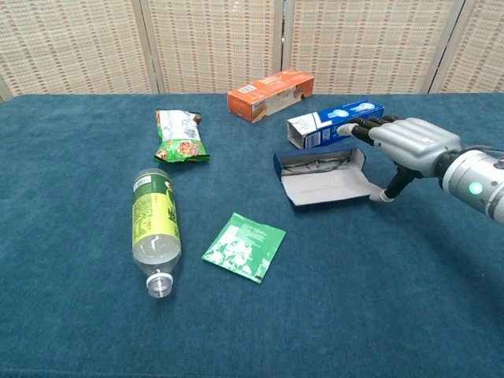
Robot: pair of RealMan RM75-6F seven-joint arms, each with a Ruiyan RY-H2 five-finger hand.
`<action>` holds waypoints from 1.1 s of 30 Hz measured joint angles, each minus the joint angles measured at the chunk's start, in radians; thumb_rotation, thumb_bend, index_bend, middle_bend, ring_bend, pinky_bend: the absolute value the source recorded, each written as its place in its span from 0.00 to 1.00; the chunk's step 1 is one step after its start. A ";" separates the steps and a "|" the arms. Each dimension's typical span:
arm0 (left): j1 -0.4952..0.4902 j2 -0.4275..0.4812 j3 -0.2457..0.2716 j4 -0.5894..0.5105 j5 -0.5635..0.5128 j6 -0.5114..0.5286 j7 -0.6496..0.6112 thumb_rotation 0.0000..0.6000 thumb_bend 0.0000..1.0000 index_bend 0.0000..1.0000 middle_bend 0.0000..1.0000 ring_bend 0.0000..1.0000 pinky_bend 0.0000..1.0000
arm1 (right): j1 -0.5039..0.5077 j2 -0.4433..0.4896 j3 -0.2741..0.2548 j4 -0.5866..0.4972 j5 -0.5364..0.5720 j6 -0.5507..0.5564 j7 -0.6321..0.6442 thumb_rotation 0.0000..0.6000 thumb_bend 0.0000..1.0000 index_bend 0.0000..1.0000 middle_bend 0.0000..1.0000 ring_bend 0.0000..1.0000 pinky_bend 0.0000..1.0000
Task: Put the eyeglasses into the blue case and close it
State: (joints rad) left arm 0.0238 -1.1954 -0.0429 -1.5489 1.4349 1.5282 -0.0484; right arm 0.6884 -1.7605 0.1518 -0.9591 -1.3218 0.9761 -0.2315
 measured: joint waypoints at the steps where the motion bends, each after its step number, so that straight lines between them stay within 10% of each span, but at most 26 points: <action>1: -0.001 0.000 -0.001 -0.001 0.000 0.000 0.000 1.00 0.42 0.08 0.00 0.00 0.00 | 0.002 -0.003 0.002 0.004 -0.001 0.001 0.004 1.00 0.18 0.00 0.00 0.00 0.00; 33: 0.000 0.003 -0.002 -0.006 -0.009 -0.004 0.005 1.00 0.42 0.08 0.00 0.00 0.00 | 0.119 -0.128 0.069 0.215 -0.019 -0.030 0.155 1.00 0.20 0.14 0.07 0.00 0.00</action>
State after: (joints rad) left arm 0.0239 -1.1927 -0.0453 -1.5550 1.4254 1.5246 -0.0434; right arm 0.8077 -1.8888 0.2210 -0.7439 -1.3408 0.9459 -0.0763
